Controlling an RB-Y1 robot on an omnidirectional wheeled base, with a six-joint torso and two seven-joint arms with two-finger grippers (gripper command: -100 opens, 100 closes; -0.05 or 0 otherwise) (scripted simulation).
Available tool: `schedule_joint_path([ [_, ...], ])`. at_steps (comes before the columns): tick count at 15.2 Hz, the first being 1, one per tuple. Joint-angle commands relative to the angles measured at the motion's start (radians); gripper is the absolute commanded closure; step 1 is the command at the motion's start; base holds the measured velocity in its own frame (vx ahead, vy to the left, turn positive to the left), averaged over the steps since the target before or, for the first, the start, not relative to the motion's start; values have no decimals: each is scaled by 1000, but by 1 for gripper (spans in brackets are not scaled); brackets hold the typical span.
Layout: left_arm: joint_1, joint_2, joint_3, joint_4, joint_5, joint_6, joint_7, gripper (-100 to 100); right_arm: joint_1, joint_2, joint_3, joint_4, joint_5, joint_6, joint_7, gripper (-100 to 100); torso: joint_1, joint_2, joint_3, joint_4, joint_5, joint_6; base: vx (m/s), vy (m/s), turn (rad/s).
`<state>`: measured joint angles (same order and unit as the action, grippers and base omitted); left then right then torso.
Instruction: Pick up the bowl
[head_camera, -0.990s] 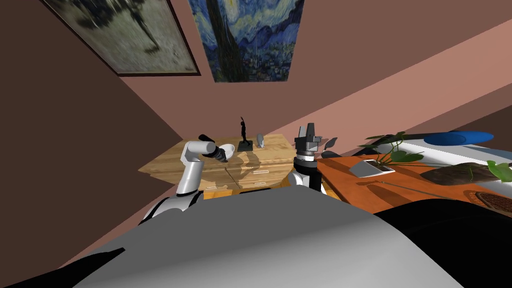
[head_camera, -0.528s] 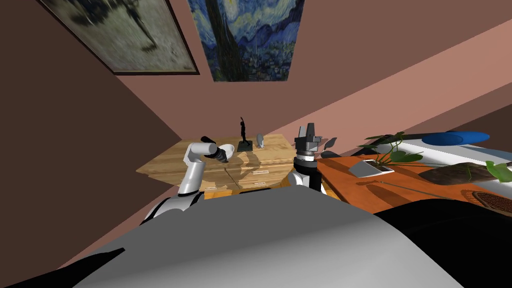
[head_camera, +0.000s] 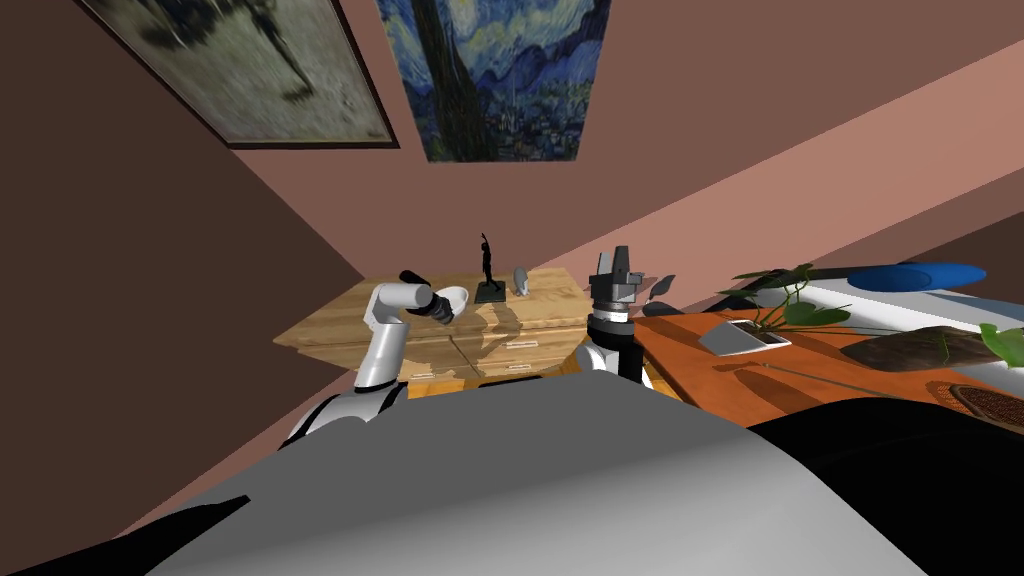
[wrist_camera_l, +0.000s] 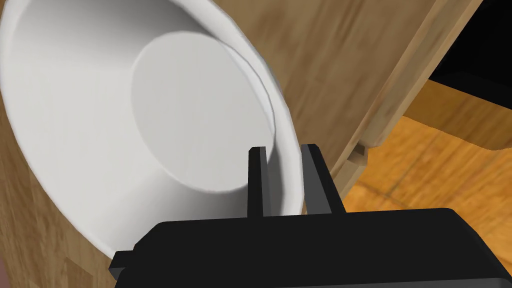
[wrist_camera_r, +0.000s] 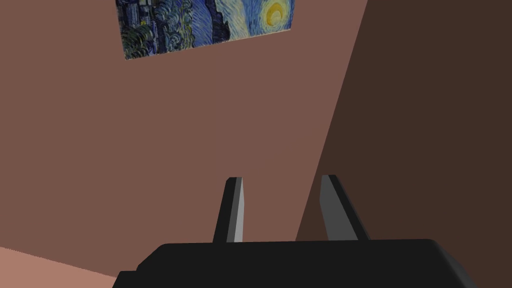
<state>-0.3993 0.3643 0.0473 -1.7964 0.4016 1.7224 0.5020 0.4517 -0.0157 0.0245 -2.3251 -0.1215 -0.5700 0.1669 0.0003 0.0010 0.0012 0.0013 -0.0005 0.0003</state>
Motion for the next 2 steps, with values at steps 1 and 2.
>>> schedule_joint_path([
  [1,-2,5,3,-26,8,29,9,100,0,0,0,0,0,0,0,0,0,0,0,0,0,0,-6,13,8],
  [2,-2,1,0,-9,2,11,4,100,0,0,0,0,0,0,0,0,0,0,0,0,0,0,-3,8,2],
])
